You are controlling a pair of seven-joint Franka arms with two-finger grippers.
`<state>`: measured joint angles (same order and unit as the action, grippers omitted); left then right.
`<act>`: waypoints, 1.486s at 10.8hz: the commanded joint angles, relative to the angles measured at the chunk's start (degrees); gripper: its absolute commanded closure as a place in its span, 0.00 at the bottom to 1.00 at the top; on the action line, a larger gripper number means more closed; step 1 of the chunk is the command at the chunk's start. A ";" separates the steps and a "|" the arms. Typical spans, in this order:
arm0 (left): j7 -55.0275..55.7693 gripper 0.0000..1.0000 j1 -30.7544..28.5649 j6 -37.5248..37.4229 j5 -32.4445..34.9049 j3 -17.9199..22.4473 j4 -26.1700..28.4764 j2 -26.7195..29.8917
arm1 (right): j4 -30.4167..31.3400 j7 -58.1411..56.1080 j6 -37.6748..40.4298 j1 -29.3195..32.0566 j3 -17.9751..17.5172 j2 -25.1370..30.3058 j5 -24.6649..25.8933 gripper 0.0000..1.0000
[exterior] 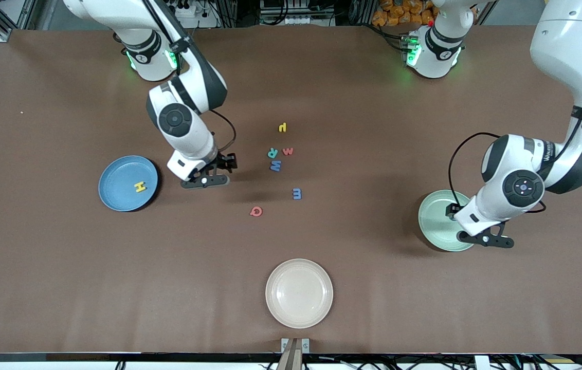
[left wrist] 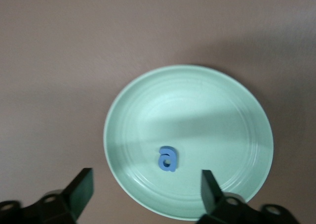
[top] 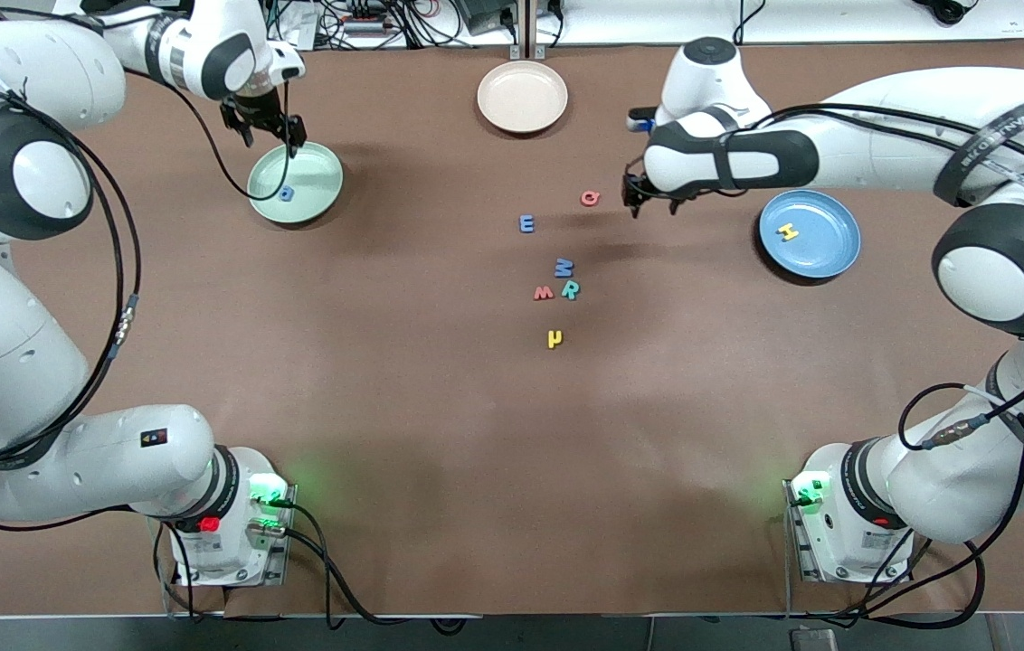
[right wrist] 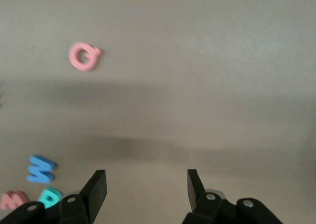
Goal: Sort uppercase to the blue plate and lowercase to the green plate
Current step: 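Release the letters and move the right gripper to the pink q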
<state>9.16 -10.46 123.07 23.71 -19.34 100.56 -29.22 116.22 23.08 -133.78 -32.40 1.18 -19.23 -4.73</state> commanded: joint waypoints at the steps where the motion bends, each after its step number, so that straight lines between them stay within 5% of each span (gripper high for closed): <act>1: -1.51 0.00 1.06 -4.65 -1.30 -0.08 -1.33 4.68 | -9.93 6.14 0.37 -1.42 0.49 -8.52 0.07 0.26; 4: -1.42 0.00 2.11 -11.33 -4.44 -0.35 -4.84 9.26 | -22.14 13.12 0.28 -3.28 1.63 -19.05 -0.10 0.25; 8: -1.42 0.00 2.20 -25.84 -15.09 0.17 -14.85 11.90 | -25.07 13.22 -5.43 -2.32 1.63 -23.65 -0.19 0.30; 12: -2.65 0.00 2.20 -29.10 -15.71 0.26 -15.05 18.66 | -27.54 18.22 -5.43 -2.66 1.46 -26.03 -0.36 0.31; 16: -5.54 0.00 6.49 -31.22 -26.51 11.39 -14.87 21.22 | -27.10 18.22 -5.43 -3.28 1.37 -26.56 -0.45 0.32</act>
<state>6.17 -6.40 92.76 0.30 -12.73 84.98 -9.04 90.51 40.09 -139.59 -35.34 2.66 -44.69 -4.78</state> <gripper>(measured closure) 0.000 0.313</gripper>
